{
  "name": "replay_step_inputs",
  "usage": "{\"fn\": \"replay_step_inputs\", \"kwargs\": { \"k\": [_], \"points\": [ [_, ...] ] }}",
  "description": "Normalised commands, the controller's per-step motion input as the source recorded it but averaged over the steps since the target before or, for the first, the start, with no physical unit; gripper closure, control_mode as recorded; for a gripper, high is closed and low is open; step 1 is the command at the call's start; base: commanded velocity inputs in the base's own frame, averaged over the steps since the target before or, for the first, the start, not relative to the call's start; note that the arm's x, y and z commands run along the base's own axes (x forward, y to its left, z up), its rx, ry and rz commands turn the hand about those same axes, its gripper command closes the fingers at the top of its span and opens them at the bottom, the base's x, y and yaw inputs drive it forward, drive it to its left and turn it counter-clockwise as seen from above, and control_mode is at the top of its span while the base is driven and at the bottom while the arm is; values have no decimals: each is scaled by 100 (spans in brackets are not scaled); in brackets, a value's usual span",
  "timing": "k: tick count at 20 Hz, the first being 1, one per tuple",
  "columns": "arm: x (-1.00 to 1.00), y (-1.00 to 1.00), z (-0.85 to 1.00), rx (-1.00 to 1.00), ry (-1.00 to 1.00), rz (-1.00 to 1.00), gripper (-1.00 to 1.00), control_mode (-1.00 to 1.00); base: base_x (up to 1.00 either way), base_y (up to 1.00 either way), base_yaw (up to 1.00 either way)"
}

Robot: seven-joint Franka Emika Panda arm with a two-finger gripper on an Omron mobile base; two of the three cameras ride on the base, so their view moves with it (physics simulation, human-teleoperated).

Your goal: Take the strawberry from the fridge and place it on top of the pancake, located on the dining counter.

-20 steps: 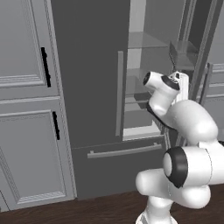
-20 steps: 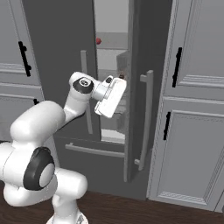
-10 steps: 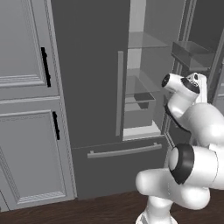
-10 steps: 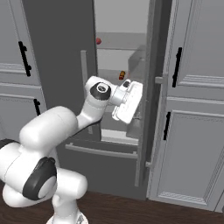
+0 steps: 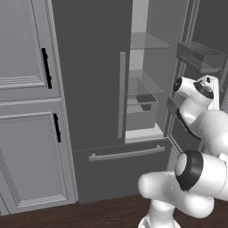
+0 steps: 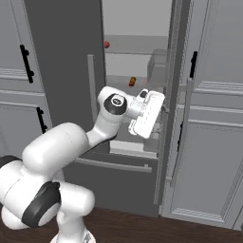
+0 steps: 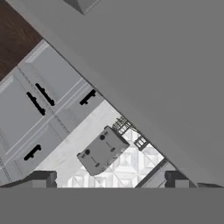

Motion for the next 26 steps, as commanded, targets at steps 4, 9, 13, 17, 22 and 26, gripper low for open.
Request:
{"fn": "replay_step_inputs", "kwargs": {
  "k": [4,9,13,17,22,26],
  "points": [
    [3,96,2,-9,0,10,-100,-100,0,0,0],
    [12,100,-27,0,-9,2,-100,-100,0,0,0],
    [10,100,-33,24,-29,-3,-100,-100,0,0,0],
    [36,100,-36,44,-30,-11,-100,-100,0,0,0],
    [55,96,-13,59,-45,-20,-100,-100,0,0,0],
    [59,84,0,59,-53,-23,-100,-100,0,0,0]
  ]
}}
